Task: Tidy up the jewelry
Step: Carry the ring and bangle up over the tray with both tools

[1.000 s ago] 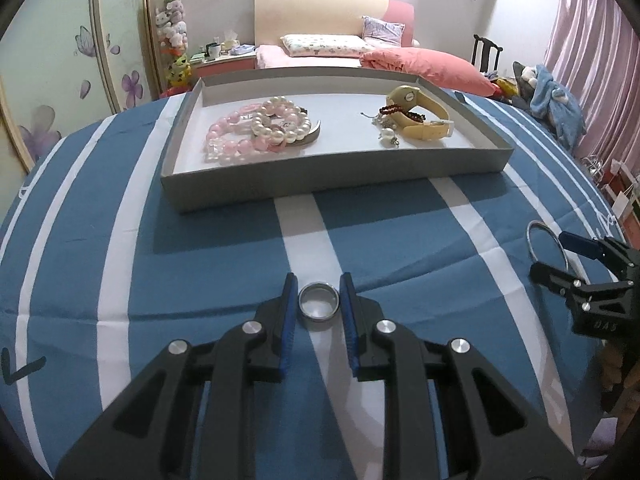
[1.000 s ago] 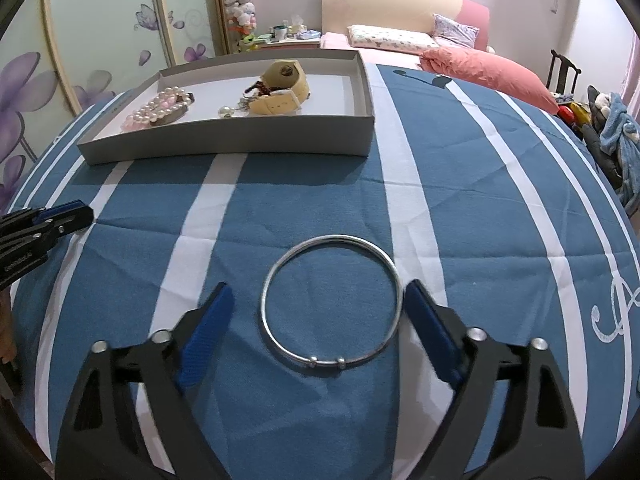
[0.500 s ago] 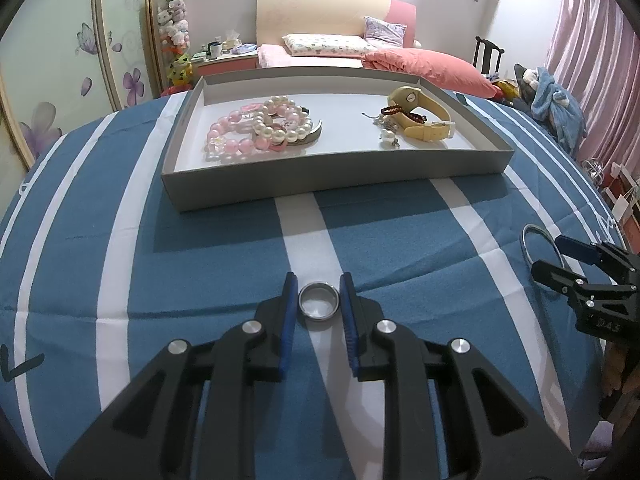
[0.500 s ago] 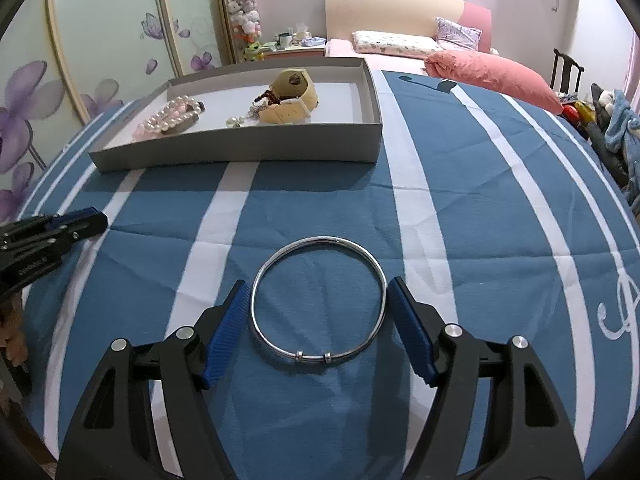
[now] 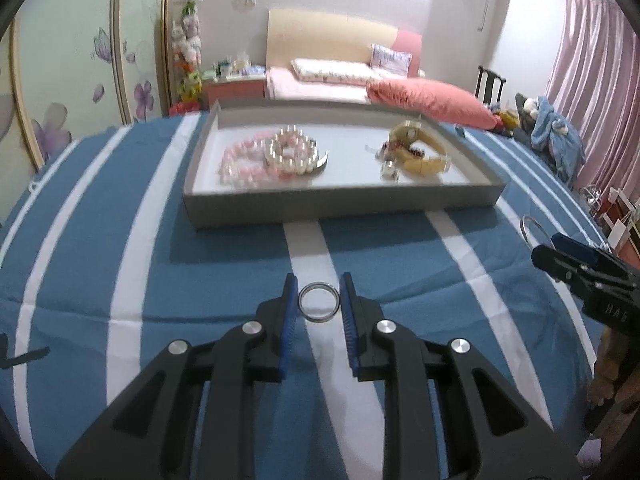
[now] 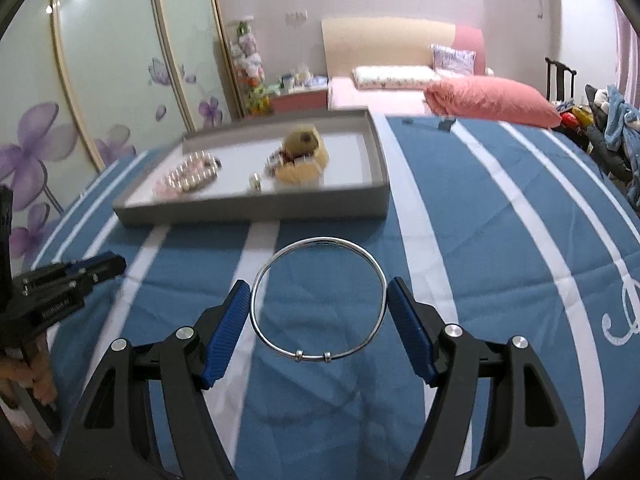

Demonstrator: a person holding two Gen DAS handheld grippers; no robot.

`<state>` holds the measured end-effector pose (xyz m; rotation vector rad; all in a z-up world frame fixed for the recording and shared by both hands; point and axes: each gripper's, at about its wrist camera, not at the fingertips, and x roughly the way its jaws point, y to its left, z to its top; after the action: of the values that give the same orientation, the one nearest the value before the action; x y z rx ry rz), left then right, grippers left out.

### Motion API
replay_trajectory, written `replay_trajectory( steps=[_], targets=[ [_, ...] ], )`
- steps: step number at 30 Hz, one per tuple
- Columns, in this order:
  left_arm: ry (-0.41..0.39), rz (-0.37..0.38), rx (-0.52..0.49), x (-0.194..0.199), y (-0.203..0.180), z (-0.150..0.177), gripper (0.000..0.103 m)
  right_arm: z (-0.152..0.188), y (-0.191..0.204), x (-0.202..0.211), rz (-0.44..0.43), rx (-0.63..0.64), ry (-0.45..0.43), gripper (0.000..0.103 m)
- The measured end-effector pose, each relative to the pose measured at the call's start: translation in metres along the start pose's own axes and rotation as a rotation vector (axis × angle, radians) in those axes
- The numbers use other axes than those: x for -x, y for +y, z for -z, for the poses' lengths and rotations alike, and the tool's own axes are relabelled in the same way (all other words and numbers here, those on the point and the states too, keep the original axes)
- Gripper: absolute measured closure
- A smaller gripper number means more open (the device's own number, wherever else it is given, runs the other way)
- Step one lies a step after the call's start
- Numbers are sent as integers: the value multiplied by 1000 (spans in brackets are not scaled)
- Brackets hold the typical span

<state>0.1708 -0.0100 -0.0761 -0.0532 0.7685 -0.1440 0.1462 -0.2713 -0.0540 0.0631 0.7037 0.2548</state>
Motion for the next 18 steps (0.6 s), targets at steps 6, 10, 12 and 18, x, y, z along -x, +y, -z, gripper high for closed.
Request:
replay_trajectory(
  steps=[6, 10, 12, 18],
  targets=[
    [-162, -22, -15, 25, -6, -11, 81, -22, 11, 25, 4, 10, -195, 33],
    [-272, -47, -23, 40, -12, -23, 81, -35, 17, 41, 12, 16, -323, 32],
    [-320, -54, -23, 47, -14, -30, 81, -41, 19, 46, 16, 23, -370, 32],
    [-414, -64, -23, 56, -17, -50, 81, -58, 27, 49, 22, 38, -463, 32]
  ],
)
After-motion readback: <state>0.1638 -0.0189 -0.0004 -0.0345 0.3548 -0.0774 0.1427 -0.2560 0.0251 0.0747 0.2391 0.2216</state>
